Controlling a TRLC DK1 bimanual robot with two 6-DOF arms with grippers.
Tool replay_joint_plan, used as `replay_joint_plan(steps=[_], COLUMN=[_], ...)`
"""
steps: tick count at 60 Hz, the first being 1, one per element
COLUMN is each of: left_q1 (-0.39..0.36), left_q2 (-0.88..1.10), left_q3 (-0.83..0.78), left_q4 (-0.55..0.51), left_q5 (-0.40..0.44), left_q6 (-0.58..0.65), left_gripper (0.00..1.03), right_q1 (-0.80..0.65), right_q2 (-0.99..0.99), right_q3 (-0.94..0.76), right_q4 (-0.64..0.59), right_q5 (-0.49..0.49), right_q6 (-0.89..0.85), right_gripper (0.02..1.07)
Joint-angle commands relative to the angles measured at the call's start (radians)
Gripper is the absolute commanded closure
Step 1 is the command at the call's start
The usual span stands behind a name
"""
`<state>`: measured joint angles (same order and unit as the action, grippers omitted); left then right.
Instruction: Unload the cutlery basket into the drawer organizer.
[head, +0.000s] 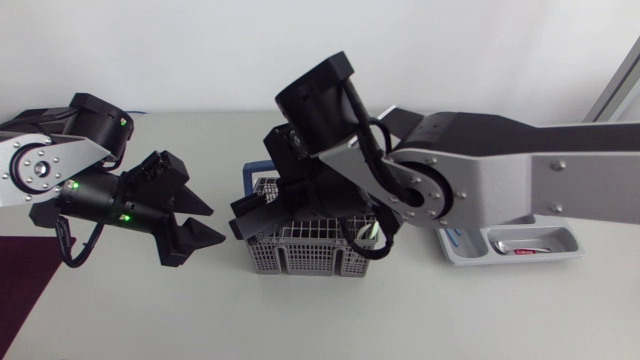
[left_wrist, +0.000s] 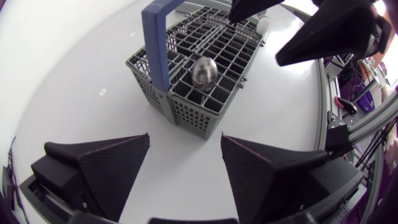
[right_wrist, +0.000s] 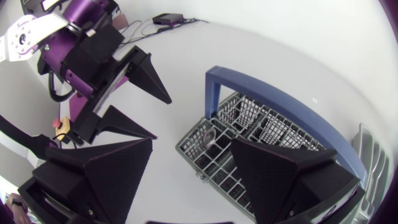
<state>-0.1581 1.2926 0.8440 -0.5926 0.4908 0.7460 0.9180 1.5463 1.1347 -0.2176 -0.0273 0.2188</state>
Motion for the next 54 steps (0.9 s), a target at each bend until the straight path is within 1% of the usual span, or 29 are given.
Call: replay_joint_plan(steps=[1, 9, 19, 29, 38, 48, 50, 52, 54], left_q1=[0.005, 0.003, -0.001, 0.0, 0.005, 0.017, 0.019, 0.02, 0.023], left_q2=[0.027, 0.037, 0.037, 0.053, 0.063, 0.065, 0.065, 0.065, 0.068], left_q3=[-0.028, -0.025, -0.029, -0.031, -0.043, -0.052, -0.052, -0.052, -0.052], left_q4=[0.013, 0.017, 0.019, 0.024, 0.037, 0.053, 0.054, 0.056, 0.057], left_q5=[0.009, 0.009, 0.009, 0.009, 0.011, 0.019, 0.022, 0.023, 0.026], left_q6=[0.029, 0.029, 0.027, 0.027, 0.027, 0.029, 0.03, 0.03, 0.032], left_gripper=[0.05, 0.05, 0.05, 0.05, 0.05, 0.05, 0.05, 0.05, 0.05], right_q1=[0.013, 0.018, 0.019, 0.019, 0.032, 0.045, 0.048, 0.051, 0.051], right_q2=[-0.038, -0.032, -0.017, 0.029, 0.066, 0.103, 0.107, 0.115, 0.12], right_q3=[-0.061, -0.076, -0.122, -0.135, -0.147, -0.148, -0.148, -0.151, -0.153], right_q4=[0.053, 0.067, 0.138, 0.172, 0.216, 0.268, 0.273, 0.284, 0.296], right_q5=[0.0, 0.004, 0.012, 0.017, 0.072, 0.099, 0.107, 0.113, 0.118], right_q6=[0.051, 0.056, 0.067, 0.083, 0.114, 0.139, 0.145, 0.148, 0.151], right_gripper=[0.16, 0.16, 0.16, 0.16, 0.16, 0.16, 0.18, 0.24, 0.25])
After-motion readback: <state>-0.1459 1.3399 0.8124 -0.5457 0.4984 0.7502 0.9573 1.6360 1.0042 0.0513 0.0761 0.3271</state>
